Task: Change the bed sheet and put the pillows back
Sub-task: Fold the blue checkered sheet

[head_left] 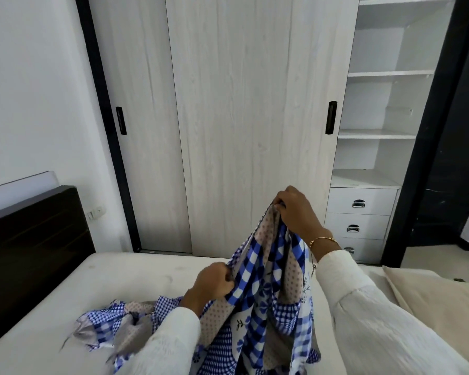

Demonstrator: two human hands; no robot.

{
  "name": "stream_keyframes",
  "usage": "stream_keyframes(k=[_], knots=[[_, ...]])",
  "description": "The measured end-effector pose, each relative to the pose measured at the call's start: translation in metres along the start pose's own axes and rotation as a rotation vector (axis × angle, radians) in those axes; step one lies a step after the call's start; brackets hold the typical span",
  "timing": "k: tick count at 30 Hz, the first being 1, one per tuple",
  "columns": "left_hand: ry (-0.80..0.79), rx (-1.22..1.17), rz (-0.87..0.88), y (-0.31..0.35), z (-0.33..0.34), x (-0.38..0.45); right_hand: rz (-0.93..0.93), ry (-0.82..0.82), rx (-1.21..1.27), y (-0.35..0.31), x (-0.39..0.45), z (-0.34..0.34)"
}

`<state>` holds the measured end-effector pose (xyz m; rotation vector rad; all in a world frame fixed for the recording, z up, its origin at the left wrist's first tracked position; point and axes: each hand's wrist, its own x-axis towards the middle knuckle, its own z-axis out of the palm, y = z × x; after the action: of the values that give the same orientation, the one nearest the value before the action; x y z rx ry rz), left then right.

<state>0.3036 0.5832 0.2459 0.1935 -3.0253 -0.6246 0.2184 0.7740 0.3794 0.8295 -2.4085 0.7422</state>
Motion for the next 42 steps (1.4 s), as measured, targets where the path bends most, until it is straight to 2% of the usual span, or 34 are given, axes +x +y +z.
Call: stream_keyframes(k=[2,4,8,10,15,18,21,24,27,31,33,35,38,40,42], knots=[[-0.038,-0.012,-0.035,-0.006,0.011,-0.002,0.003,0.034,0.004,0.003,-0.002,0.0],[0.019,-0.053,-0.049,-0.008,0.015,-0.004,0.014,0.051,0.002,0.007,-0.004,-0.003],[0.436,-0.147,-0.076,-0.011,-0.006,-0.001,0.048,0.105,0.0,0.019,-0.005,-0.01],[0.589,-0.193,-0.026,-0.016,-0.024,0.006,0.06,0.124,-0.005,0.023,-0.005,-0.014],[0.641,-0.041,0.136,-0.027,-0.045,0.017,0.08,0.177,-0.023,0.033,-0.004,-0.015],[0.726,-0.179,0.171,-0.021,-0.04,0.012,0.085,0.182,-0.028,0.035,-0.004,-0.011],[0.658,-0.195,0.22,-0.015,-0.023,0.007,0.098,0.201,-0.021,0.035,-0.004,-0.007],[0.578,-0.031,0.328,-0.019,-0.008,0.003,0.106,0.198,-0.014,0.036,-0.006,-0.006],[0.268,0.04,0.299,-0.006,-0.003,-0.009,0.08,0.206,-0.011,0.037,-0.01,-0.002],[-0.004,-0.111,0.192,0.017,0.016,-0.006,0.01,0.245,0.019,0.034,-0.015,-0.002],[-0.056,-0.301,0.156,0.026,0.028,-0.006,-0.038,0.267,0.024,0.036,-0.019,-0.004],[0.051,-0.372,0.105,0.029,0.037,-0.004,-0.074,0.275,0.017,0.042,-0.023,-0.007],[0.38,-0.226,0.097,0.029,0.047,0.001,-0.076,0.28,0.017,0.052,-0.029,-0.012],[0.562,-0.335,0.039,0.034,0.044,0.006,-0.073,0.287,0.016,0.058,-0.033,-0.014],[0.633,-0.435,-0.001,0.037,0.035,0.018,-0.071,0.292,0.02,0.062,-0.038,-0.016]])
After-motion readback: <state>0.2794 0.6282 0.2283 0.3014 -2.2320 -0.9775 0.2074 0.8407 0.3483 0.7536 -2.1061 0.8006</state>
